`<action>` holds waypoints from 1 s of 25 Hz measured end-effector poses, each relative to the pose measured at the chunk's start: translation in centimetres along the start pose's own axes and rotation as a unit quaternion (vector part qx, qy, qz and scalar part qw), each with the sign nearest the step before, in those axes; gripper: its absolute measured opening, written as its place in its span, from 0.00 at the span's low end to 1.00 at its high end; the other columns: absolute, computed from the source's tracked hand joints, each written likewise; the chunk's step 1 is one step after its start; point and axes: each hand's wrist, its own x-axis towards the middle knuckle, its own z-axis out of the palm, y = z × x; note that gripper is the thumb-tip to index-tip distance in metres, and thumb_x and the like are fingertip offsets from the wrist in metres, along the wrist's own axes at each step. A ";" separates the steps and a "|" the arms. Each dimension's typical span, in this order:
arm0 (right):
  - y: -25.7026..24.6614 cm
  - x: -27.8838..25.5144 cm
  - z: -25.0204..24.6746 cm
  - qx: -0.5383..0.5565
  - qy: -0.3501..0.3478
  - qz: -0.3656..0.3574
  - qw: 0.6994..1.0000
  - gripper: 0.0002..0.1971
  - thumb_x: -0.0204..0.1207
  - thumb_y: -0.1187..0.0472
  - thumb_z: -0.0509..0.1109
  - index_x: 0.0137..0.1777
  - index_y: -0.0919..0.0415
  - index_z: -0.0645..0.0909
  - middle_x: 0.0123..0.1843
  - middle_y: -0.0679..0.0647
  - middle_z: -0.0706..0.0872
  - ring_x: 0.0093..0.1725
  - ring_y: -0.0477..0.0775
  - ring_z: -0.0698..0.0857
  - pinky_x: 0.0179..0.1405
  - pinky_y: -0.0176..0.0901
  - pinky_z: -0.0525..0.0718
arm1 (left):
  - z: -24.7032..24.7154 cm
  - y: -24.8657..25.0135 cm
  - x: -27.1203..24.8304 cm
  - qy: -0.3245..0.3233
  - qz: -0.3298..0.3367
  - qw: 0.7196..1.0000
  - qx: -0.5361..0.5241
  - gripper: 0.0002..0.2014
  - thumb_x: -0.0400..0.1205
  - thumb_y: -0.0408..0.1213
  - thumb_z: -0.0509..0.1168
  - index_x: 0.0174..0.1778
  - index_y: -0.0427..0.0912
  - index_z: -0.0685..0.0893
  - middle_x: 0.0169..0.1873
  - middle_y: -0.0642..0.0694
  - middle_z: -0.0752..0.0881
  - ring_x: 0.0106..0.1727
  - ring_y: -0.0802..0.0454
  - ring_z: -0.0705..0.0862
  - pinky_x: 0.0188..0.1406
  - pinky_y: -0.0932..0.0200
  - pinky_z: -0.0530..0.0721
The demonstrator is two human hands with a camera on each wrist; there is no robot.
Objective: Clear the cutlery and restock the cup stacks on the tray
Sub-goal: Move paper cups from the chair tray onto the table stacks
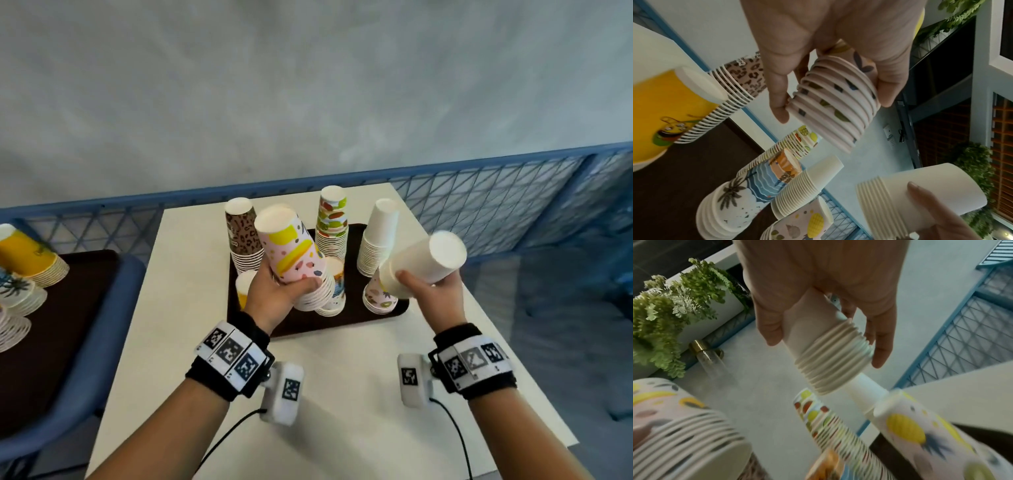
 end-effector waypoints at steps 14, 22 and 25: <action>-2.9 17.5 3.1 -0.072 -0.156 -0.045 0.984 0.33 0.63 0.70 0.79 0.68 0.68 0.71 0.59 0.59 0.82 0.55 0.52 0.80 0.59 0.48 0.80 | 11.0 -0.9 5.8 -0.045 -0.021 0.999 0.018 0.39 0.61 0.32 0.81 0.67 0.43 0.73 0.56 0.49 0.86 0.57 0.55 0.85 0.60 0.56 0.82; 3.2 19.6 4.5 -0.204 -0.233 0.010 0.951 0.33 0.64 0.62 0.79 0.69 0.61 0.71 0.61 0.59 0.82 0.61 0.56 0.79 0.60 0.48 0.76 | 15.8 -6.6 8.5 -0.098 -0.084 0.989 0.076 0.42 0.57 0.38 0.82 0.67 0.54 0.70 0.61 0.51 0.84 0.65 0.49 0.82 0.69 0.44 0.78; 3.4 20.0 5.1 -0.218 -0.249 0.019 0.943 0.35 0.63 0.62 0.80 0.70 0.59 0.69 0.63 0.59 0.81 0.62 0.59 0.79 0.64 0.52 0.77 | 16.4 -8.6 9.1 -0.089 -0.118 0.980 0.137 0.46 0.60 0.34 0.81 0.73 0.49 0.67 0.66 0.47 0.81 0.68 0.47 0.79 0.72 0.46 0.76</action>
